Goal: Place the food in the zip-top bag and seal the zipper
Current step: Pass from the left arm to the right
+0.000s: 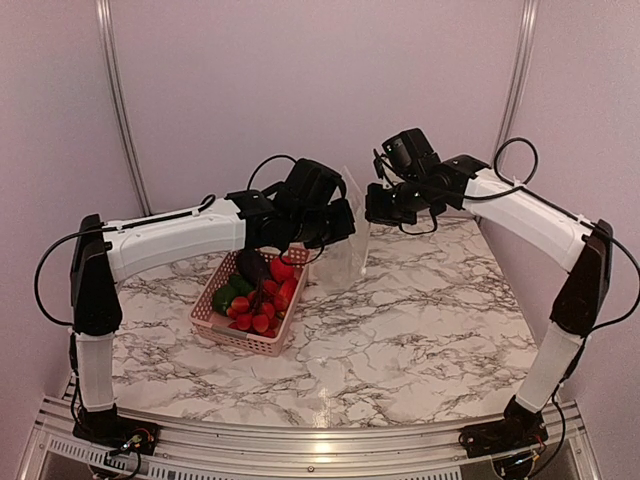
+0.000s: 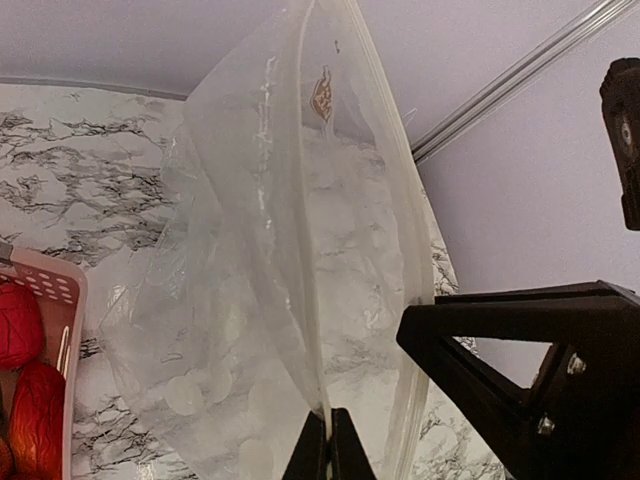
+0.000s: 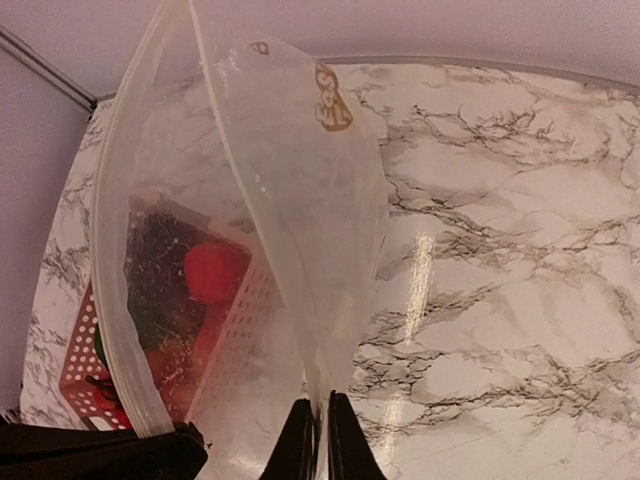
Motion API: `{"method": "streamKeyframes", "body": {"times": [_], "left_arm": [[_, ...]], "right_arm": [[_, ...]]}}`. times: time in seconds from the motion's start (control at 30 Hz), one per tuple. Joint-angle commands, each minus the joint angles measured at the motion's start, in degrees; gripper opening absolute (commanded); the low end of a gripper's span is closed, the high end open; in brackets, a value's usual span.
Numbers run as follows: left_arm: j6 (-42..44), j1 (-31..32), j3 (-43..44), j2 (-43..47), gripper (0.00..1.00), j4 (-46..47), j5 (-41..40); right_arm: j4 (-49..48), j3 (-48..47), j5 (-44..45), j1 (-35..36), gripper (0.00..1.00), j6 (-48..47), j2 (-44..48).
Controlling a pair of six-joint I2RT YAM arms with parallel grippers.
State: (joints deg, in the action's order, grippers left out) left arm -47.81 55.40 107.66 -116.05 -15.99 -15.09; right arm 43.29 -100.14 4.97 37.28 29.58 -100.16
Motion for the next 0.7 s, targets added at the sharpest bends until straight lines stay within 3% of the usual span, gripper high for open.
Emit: {"method": "streamKeyframes", "body": {"times": [0.0, 0.2, 0.23, 0.33, 0.37, 0.5, 0.67], "left_arm": [[2.33, -0.42, -1.83, 3.26, 0.00, 3.27, 1.28], [4.37, -0.98, -4.91, 4.49, 0.00, 5.81, 3.48], [4.88, -1.11, -5.63, 4.66, 0.09, 7.30, 5.16], [7.02, -1.34, -5.61, 4.48, 0.55, 9.26, 9.09], [7.92, -1.34, -5.27, 4.48, 0.62, 9.38, 9.88], [13.98, -1.32, -6.50, 6.69, 0.72, 11.19, 11.64], [17.53, -2.51, -11.91, 12.26, 0.83, 7.13, 6.17]], "right_arm": [[-2.17, 1.72, -0.70, -1.73, 0.00, 1.35, 1.09], [-2.93, 2.20, 0.11, -4.55, 0.00, -0.10, 2.81], [-2.92, 2.33, 0.27, -4.80, 0.00, -0.52, 2.97], [-2.90, 2.57, 1.02, -5.10, 0.00, -1.99, 3.43], [-2.79, 2.46, 1.43, -5.32, 0.00, -2.58, 3.55], [-0.40, 0.48, 4.10, -7.18, 0.00, -5.97, 3.67], [6.72, -5.07, 12.59, -11.54, 0.00, -12.69, 3.76]]}}
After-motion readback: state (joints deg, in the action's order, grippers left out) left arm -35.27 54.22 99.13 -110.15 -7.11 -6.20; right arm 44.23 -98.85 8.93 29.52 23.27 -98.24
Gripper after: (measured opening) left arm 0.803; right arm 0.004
